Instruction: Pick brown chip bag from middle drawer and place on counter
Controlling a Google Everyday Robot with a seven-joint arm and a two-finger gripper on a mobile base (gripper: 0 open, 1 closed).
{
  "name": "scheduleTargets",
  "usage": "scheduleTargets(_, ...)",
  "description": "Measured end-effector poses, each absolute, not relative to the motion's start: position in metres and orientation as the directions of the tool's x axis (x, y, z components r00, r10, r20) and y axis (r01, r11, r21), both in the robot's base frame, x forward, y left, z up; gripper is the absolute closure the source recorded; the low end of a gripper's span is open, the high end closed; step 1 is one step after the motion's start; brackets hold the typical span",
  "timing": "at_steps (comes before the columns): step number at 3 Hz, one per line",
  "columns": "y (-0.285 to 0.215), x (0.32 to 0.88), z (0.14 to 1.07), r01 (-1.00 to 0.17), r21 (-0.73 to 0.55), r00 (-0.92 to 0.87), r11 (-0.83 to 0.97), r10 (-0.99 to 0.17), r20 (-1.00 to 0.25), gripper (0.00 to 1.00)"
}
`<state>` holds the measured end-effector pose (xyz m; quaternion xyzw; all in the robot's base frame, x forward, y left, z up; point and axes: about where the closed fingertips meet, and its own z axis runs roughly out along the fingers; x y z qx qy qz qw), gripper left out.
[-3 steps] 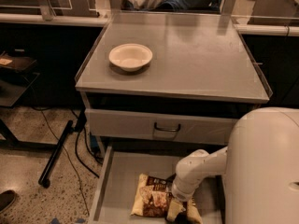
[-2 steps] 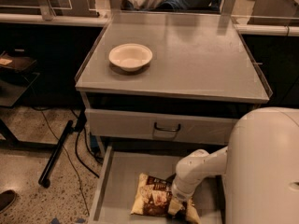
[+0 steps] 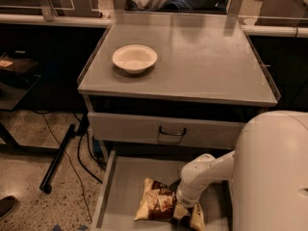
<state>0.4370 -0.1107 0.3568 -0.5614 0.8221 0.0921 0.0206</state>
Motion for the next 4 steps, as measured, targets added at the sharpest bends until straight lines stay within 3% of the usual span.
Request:
scheduleTargets(1,-0.110,0.439,0.369,-0.927,0.126,-0.369,0.353,-0.918,-0.141,1.00)
scheduleTargets(3,-0.132,0.455,0.453,-0.914,0.162,-0.396,0.372,-0.905,-0.157,1.00)
scheduleTargets(4,-0.184,0.444,0.496,-0.885,0.196,-0.448,0.421,-0.886,-0.119,1.00)
